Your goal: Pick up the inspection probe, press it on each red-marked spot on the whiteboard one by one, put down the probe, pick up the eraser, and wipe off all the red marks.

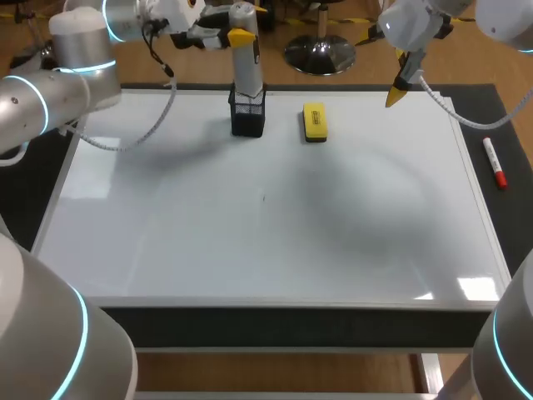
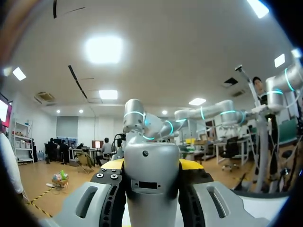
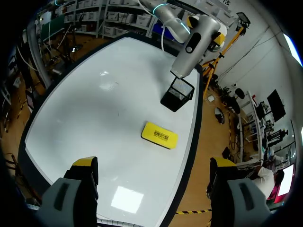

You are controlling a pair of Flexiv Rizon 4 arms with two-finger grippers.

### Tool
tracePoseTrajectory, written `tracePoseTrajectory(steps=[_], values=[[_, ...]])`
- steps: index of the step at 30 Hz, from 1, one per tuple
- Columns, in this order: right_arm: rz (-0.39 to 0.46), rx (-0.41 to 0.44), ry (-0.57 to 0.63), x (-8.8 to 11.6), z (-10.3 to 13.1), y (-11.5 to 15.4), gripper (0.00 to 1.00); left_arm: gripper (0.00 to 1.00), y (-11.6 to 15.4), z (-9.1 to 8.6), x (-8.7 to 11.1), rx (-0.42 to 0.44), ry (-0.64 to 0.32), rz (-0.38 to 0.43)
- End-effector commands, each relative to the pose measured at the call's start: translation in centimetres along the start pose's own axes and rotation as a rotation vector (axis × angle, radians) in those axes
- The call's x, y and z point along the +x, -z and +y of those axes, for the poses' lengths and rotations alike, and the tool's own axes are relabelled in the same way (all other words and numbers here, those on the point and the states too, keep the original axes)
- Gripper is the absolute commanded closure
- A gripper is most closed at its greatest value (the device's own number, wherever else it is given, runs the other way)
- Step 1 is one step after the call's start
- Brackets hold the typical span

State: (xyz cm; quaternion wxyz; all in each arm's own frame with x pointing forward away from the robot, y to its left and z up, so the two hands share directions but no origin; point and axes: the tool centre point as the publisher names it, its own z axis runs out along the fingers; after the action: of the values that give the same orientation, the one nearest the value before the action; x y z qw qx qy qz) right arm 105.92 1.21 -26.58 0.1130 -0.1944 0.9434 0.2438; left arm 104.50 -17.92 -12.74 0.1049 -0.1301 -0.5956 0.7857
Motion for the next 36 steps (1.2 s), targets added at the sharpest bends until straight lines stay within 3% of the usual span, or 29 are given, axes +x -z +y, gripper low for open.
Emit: tracePoseTrajectory(steps=[1, 11, 36], values=[[0.003, 0.003, 0.001, 0.0, 0.0, 0.0, 0.0, 1.0, -0.5, 0.0, 0.6, -0.009, 0.001, -0.202], [0.003, 0.003, 0.001, 0.0, 0.0, 0.0, 0.0, 1.0, 0.0, 1.1, 0.2, 0.008, 0.008, -0.272], [0.003, 0.003, 0.001, 0.0, 0.0, 0.0, 0.0, 1.0, 1.0, 2.8, -1.4, 0.006, -0.004, -0.301]])
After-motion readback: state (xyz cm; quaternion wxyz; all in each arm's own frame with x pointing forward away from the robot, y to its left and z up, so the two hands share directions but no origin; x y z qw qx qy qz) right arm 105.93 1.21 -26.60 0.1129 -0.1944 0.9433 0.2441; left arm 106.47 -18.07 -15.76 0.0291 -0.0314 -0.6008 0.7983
